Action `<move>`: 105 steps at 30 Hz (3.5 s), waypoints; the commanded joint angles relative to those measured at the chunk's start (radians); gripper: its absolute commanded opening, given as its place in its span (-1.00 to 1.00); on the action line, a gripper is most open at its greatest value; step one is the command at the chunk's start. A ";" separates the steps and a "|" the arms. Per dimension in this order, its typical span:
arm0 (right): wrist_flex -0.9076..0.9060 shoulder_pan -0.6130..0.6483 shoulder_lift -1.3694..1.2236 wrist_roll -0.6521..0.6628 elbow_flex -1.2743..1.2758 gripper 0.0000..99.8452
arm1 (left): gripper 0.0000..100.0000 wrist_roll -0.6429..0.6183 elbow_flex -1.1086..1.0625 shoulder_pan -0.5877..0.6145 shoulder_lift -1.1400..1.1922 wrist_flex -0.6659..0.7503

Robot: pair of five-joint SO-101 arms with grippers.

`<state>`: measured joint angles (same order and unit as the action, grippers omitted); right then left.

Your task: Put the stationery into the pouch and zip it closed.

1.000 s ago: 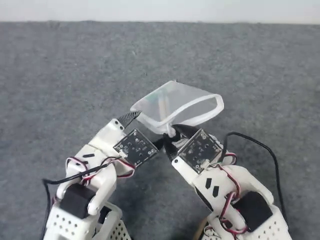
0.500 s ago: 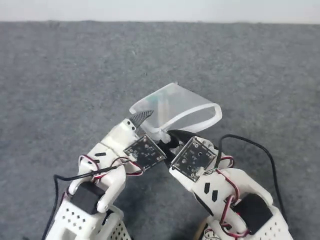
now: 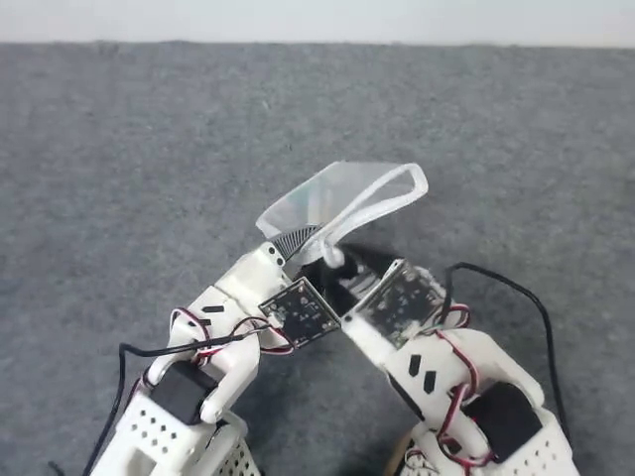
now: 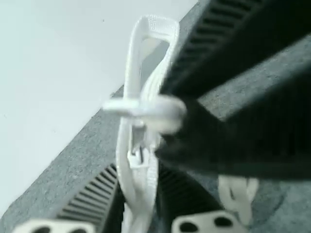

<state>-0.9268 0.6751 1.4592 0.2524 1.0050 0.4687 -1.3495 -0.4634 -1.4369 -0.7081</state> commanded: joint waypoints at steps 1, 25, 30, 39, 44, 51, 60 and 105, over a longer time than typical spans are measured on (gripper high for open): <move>0.064 -0.048 0.018 -0.054 -0.069 -0.99 | -0.98 0.006 0.021 0.003 -0.018 0.011; 0.275 -0.220 -0.105 -0.060 0.018 -0.99 | -0.98 -0.040 0.018 0.006 -0.018 -0.023; 0.341 -0.260 -0.229 -0.063 0.011 -0.99 | -0.98 -0.040 0.016 0.006 -0.018 -0.023; 0.386 -0.325 -0.245 -0.060 0.012 -0.99 | -0.98 -0.038 0.016 0.006 -0.018 -0.025; 0.409 -0.369 -0.245 -0.063 0.012 -0.99 | -0.98 -0.037 0.016 0.006 -0.018 -0.040; 0.427 -0.407 -0.245 -0.064 0.017 -0.99 | -0.98 -0.037 0.016 0.006 -0.018 -0.043; 0.486 -0.446 -0.311 -0.068 0.018 -0.99 | -0.99 -0.012 0.016 0.006 -0.018 -0.044; 0.863 -0.740 -1.033 -0.262 -0.209 -0.99 | -0.99 0.014 -0.001 0.005 -0.018 -0.044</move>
<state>-0.0829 0.0598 0.4956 0.0192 0.9053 0.4749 -1.3571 -0.4649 -1.4385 -0.7219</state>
